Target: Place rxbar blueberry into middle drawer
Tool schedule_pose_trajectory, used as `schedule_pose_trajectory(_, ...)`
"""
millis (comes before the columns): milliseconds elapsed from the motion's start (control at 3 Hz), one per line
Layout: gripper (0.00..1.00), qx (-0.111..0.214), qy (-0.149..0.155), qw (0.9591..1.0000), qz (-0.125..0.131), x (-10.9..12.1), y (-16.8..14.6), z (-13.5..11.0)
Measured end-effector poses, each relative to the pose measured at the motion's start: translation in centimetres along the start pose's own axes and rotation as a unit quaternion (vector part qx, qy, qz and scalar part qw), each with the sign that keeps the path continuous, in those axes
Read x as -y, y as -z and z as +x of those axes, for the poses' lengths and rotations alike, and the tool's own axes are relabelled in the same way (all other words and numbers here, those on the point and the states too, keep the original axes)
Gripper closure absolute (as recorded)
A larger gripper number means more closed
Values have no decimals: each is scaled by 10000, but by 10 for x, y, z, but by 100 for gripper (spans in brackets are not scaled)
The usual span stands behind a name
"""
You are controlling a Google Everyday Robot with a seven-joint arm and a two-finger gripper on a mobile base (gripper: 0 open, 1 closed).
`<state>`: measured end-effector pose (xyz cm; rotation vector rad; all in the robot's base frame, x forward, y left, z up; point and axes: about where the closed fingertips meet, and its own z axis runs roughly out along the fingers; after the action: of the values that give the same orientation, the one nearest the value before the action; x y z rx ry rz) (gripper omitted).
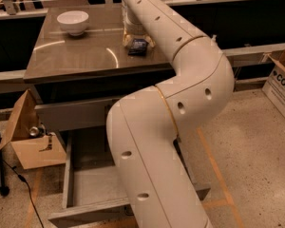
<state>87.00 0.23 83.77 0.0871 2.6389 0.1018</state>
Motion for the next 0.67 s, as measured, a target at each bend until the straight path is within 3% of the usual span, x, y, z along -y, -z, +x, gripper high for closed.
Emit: schedule_pose_trajectory(667,87,-49,20,10000,33,2,1,1)
